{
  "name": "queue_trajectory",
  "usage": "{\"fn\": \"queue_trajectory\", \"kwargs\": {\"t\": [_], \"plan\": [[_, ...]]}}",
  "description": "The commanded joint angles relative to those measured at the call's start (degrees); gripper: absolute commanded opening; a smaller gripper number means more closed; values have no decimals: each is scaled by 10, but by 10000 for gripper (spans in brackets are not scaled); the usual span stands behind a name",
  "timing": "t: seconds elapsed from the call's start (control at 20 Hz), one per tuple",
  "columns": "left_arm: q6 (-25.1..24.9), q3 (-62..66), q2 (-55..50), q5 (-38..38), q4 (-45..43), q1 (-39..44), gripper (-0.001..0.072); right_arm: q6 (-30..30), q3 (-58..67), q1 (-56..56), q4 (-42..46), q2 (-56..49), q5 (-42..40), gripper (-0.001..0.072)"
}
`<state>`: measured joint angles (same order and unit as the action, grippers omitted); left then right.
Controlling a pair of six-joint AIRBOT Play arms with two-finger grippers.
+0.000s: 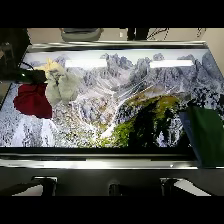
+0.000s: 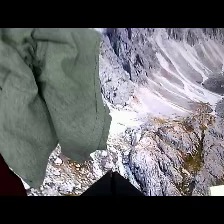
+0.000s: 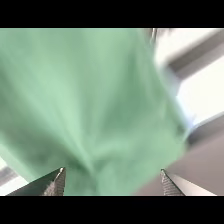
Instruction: Fold the shirts.
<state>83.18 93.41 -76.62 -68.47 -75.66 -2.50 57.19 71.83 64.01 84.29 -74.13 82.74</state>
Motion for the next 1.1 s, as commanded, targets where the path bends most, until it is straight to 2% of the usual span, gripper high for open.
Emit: {"fn": "queue_trajectory", "kwargs": {"t": [0.0,0.05,0.1,0.2,0.25,0.3,0.35,0.4,0.45,0.5,0.55,0.65,0.75,0.85,1.05], "plan": [[-13,98,1,-16,-43,-1,34,-54,142,-4,-163,39,-153,610],[33,138,0,2,-78,2,33,-96,183,-25,-237,57,-193,558],[87,166,0,25,-120,12,33,-141,210,-70,-276,73,-221,558],[135,175,-5,55,-215,53,33,-169,224,-204,-263,100,-249,560],[135,174,-17,27,-250,75,34,-157,223,-278,-228,100,-232,560],[133,171,-36,-30,-263,95,34,-99,217,-361,-159,91,-198,560],[133,158,-52,-87,-264,108,72,-32,205,-435,-78,79,-169,561],[136,128,-63,-130,-262,118,285,48,181,-507,10,63,-135,561],[136,78,-67,-161,-254,127,590,103,153,-556,52,47,-100,560],[136,13,-61,-174,-235,134,670,108,120,-591,40,27,-65,560],[136,-53,-48,-166,-198,139,669,102,87,-613,12,9,-43,558],[161,-192,3,-94,-126,152,668,93,31,-645,-31,-17,-28,558],[214,-283,51,-28,-132,159,668,93,18,-665,-26,-24,-23,560],[240,-302,67,-9,-149,156,668,93,18,-669,-25,-24,-27,560],[232,-298,67,-11,-150,157,669,93,18,-669,-24,-24,-27,560]]}}
